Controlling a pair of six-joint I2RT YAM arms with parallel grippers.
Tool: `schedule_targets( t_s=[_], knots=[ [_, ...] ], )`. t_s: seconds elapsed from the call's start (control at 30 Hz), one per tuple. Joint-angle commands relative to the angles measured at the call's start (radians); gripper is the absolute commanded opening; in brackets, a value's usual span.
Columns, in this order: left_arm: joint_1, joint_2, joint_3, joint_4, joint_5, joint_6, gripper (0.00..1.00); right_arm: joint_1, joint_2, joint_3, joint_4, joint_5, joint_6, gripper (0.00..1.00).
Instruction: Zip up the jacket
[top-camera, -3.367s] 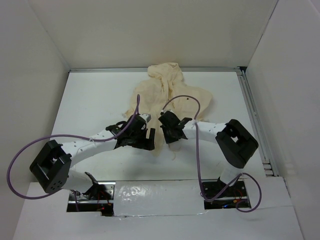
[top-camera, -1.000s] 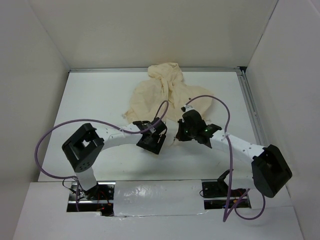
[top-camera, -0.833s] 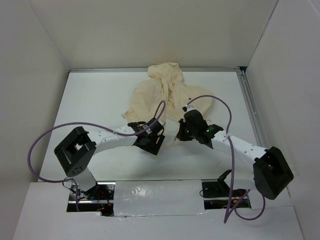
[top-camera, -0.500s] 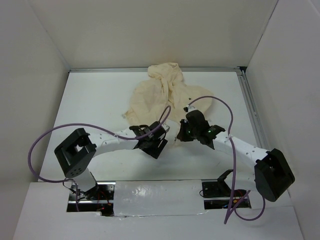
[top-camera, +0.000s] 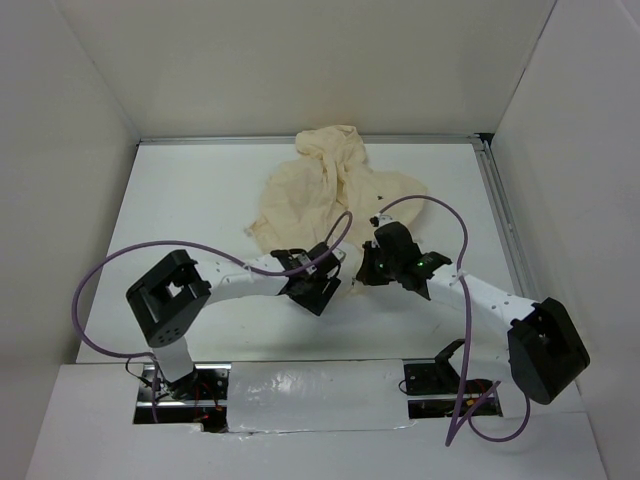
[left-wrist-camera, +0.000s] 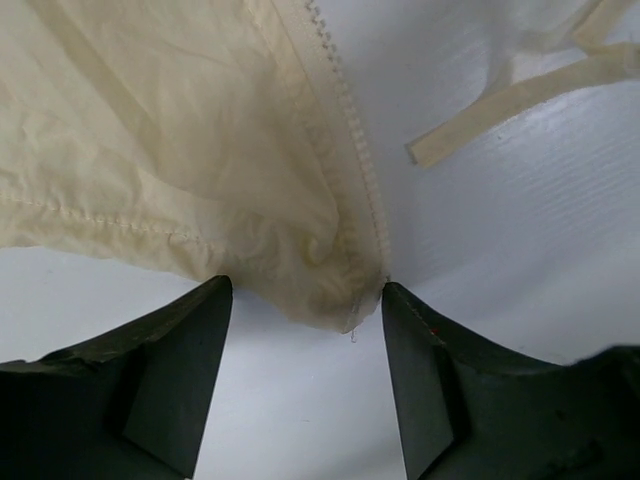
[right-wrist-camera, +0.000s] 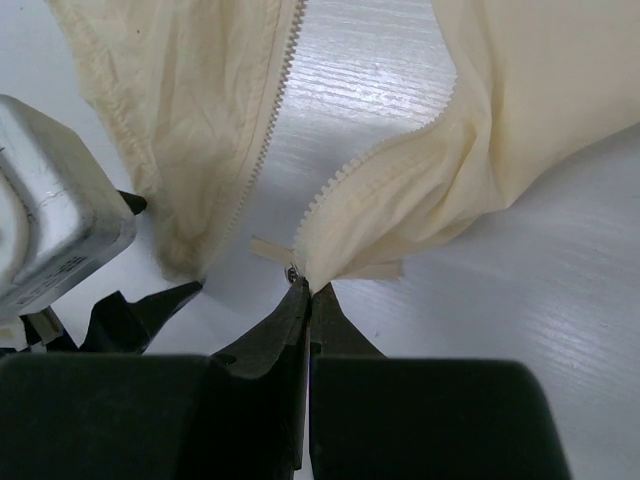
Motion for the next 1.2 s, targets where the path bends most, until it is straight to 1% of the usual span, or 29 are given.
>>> schedule_targets(
  t_s=[0.0,0.03,0.1,0.23,0.4,0.6,0.87,1.17],
  knots=[
    [0.003,-0.045,-0.049,0.014,0.053,0.006,0.78,-0.009,-0.017,0.001,0.029,-0.011,-0.001,0.0],
    [0.004,-0.081,-0.06,0.029,0.057,0.004,0.81,-0.007,-0.017,0.0,0.029,-0.011,-0.001,0.0],
    [0.006,-0.111,-0.067,0.037,0.062,-0.008,0.86,-0.009,-0.018,-0.002,0.032,-0.014,-0.002,0.0],
    [0.009,-0.151,-0.083,0.051,0.024,-0.02,0.87,-0.013,-0.031,-0.006,0.031,-0.016,-0.002,0.0],
    [0.039,-0.125,-0.063,0.026,0.008,-0.027,0.86,-0.015,-0.041,-0.011,0.026,-0.019,-0.005,0.0],
    [0.042,-0.094,-0.055,0.014,-0.015,-0.02,0.86,-0.016,-0.028,-0.006,0.021,-0.022,-0.007,0.0],
    [0.044,-0.088,-0.073,0.052,0.034,0.009,0.83,-0.016,-0.005,0.003,0.024,-0.027,-0.004,0.0],
    [0.029,-0.013,-0.074,0.083,0.07,0.035,0.69,-0.018,-0.012,-0.012,0.029,-0.027,0.007,0.0]
  ],
)
